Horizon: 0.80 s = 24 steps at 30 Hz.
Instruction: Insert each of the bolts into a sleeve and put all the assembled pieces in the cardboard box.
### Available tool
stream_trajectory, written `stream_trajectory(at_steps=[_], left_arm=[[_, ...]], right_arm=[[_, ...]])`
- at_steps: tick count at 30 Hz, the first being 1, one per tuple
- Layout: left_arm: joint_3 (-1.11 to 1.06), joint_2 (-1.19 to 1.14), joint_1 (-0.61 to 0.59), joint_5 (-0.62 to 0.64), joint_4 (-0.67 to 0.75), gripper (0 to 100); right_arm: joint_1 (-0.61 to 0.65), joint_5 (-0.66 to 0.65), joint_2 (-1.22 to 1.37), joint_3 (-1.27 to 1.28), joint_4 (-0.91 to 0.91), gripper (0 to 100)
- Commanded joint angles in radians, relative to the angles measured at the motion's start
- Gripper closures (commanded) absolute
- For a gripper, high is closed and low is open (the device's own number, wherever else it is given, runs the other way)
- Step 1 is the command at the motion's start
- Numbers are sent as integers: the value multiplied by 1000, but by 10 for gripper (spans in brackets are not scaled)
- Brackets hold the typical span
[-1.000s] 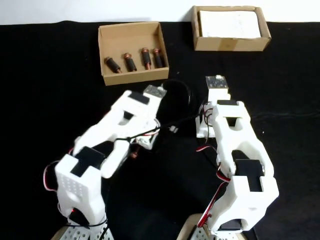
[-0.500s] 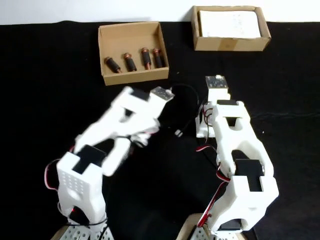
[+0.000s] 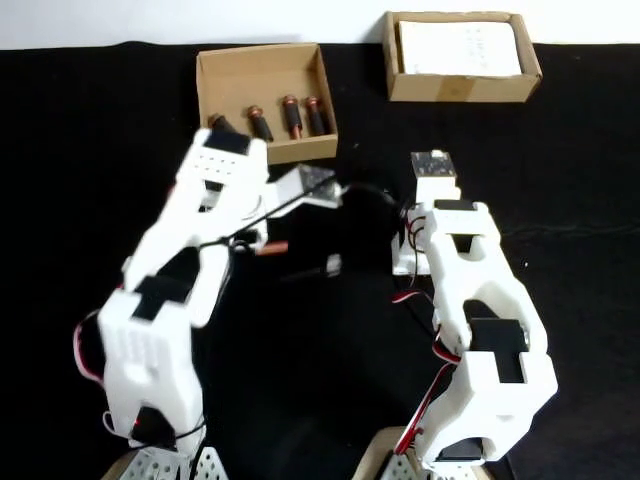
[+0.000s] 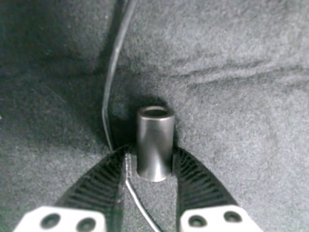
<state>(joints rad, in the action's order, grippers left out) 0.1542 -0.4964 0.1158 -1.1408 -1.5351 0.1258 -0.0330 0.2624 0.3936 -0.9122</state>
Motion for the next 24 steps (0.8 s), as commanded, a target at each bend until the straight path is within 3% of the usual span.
stream_trajectory(at_steps=[1,5,11,14,18,24], left_arm=[[73,-47,-5,-8,26,841],[206,-88,-16,55,-25,822],[455,-68,-15,548,-232,821],[440,-18,-12,965,-245,825],[189,91,35,1628,-242,824],[-8,171,116,2363,-178,822]], right_arm=[[-10,5,-16,-2,44,948],[-10,5,-16,-2,44,948],[-10,5,-16,-2,44,948],[-10,5,-15,-2,44,948],[-10,5,-15,-2,44,948],[-10,5,-15,-2,44,948]])
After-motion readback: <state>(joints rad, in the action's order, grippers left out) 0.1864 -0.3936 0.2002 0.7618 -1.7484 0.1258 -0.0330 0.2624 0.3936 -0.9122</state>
